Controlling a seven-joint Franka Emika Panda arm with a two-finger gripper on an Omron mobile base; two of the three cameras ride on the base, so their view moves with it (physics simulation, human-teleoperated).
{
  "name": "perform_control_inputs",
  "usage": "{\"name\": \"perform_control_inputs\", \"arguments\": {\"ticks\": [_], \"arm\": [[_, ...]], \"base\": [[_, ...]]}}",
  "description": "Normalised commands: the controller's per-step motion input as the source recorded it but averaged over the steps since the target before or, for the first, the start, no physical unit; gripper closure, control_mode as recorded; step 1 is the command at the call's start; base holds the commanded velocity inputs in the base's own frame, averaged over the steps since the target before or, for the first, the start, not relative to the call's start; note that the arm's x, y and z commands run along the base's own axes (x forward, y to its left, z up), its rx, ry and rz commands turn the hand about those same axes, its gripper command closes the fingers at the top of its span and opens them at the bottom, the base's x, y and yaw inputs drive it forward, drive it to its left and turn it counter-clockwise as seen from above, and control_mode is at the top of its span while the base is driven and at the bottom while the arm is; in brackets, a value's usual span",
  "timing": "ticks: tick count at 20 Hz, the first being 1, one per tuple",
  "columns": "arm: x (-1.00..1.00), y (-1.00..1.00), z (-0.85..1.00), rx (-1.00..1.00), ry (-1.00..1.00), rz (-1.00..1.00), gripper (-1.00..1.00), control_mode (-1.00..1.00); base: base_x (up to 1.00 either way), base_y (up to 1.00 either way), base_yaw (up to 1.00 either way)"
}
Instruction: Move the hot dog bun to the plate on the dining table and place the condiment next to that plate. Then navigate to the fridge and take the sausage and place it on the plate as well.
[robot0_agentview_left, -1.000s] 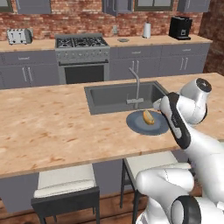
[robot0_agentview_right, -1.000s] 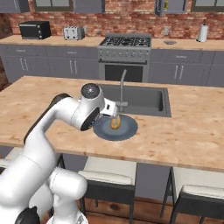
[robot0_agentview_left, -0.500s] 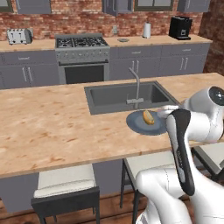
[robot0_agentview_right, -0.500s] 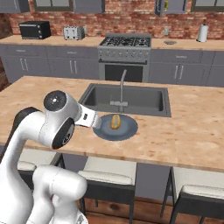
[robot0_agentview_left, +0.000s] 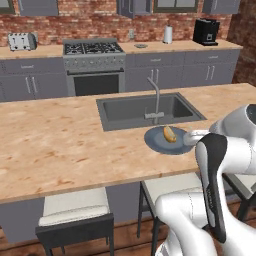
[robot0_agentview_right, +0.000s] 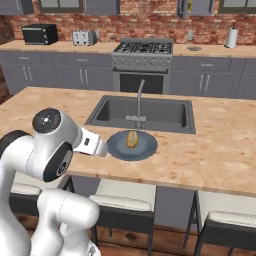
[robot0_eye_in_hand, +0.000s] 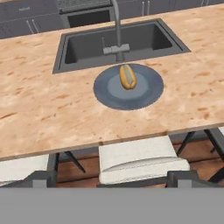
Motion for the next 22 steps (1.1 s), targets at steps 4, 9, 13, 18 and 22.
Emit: {"name": "perform_control_inputs", "arguments": {"ticks": [4, 9, 13, 18, 22], "arm": [[-0.50, 0.07, -0.08, 0.00, -0.02, 0.00, -1.00, -1.00], [0.00, 0.00, 0.00, 0.00, 0.00, 0.00, -1.00, 1.00], [0.00, 0.00, 0.00, 0.00, 0.00, 0.00, -1.00, 1.00], [0.00, 0.00, 0.00, 0.00, 0.00, 0.00, -1.00, 1.00], [0.00, 0.00, 0.00, 0.00, 0.00, 0.00, -1.00, 1.00]], "base": [[0.00, 0.00, 0.00], [-0.44, -0.59, -0.06], [-0.05, -1.00, -0.04], [0.34, -1.00, 0.00], [0.35, -1.00, 0.00]]}}
